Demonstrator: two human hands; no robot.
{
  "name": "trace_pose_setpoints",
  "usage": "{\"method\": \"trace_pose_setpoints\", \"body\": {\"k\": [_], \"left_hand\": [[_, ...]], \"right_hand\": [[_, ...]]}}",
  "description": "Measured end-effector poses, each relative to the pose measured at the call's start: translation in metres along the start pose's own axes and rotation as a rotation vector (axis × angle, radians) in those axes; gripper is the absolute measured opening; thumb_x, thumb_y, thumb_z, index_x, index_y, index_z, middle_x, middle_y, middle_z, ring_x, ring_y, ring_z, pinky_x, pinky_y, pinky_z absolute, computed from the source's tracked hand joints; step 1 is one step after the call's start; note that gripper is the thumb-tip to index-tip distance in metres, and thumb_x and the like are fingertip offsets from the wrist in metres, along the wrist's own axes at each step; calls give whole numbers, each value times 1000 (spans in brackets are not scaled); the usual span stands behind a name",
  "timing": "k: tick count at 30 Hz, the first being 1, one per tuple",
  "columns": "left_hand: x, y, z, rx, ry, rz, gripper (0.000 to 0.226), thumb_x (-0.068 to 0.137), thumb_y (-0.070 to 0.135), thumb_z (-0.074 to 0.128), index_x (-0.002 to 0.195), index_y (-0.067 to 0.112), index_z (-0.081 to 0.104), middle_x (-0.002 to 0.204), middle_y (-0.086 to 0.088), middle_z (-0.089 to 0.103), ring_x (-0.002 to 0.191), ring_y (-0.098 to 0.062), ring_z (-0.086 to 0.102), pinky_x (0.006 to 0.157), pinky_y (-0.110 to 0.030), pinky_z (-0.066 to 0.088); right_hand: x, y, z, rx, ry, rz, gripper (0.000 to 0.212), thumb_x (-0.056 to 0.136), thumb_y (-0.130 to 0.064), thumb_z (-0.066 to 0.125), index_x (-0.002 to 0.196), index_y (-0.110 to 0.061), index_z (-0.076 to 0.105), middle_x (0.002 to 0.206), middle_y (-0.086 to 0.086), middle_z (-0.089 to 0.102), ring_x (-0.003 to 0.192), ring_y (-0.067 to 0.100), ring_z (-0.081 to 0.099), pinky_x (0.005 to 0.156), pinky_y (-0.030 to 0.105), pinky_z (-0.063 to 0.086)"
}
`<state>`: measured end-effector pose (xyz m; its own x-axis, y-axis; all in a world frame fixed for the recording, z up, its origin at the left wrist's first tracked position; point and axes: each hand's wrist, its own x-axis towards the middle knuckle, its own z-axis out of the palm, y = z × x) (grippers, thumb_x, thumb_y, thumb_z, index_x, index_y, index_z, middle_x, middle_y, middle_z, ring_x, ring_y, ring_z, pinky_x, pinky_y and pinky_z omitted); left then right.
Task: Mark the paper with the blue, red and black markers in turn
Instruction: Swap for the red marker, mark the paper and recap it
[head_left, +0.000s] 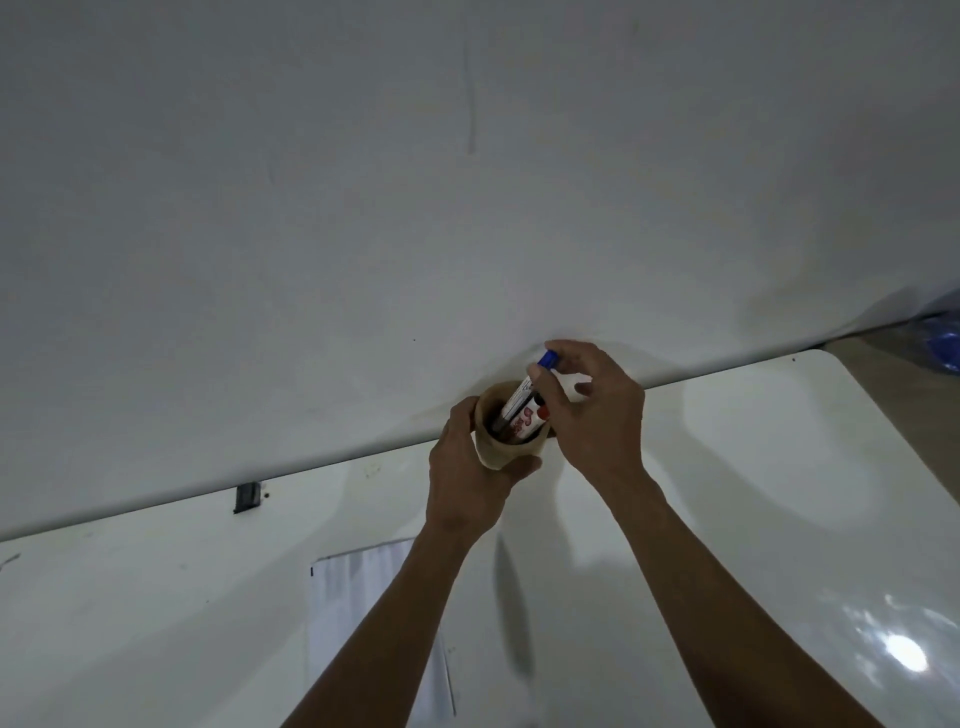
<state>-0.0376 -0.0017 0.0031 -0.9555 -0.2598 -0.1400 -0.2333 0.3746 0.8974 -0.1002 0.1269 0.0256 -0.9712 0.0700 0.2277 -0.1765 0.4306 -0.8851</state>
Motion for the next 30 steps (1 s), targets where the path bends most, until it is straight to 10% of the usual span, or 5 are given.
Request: {"method": "trace_pose_setpoints", "body": {"k": [8,15,25,30], "left_hand": [[1,-8,3,-20,13,29,75,64,26,92,127,29,50,117,22,61,99,16,57,76,-3,46],[-1,-9,4,-60,15,27,74,65,20,91,123,36,48,111,29,59,100,23,55,75,1,45],[-5,-3,3,-166,-1,64,65,72,2,85,116,34,50,110,25,59,95,22,58,67,1,47],[-3,-6,4,-156,-20,27,65,73,0,84,126,20,52,112,23,59,95,22,58,69,1,47]], "right_hand": [[-9,6,2,-85,5,20,12,94,-22,72,93,-12,80,89,-5,77,82,9,69,74,25,55],[-20,3,-10,-14,35,175,33,87,-27,81,116,-13,73,95,-1,74,89,10,71,76,25,58],[-47,8,0,36,96,247,19,82,-23,86,94,-8,80,88,2,79,79,7,71,75,-1,44],[-46,-3,-5,57,161,225,16,81,-21,86,91,-11,78,81,-18,69,79,-10,66,77,3,46]]}}
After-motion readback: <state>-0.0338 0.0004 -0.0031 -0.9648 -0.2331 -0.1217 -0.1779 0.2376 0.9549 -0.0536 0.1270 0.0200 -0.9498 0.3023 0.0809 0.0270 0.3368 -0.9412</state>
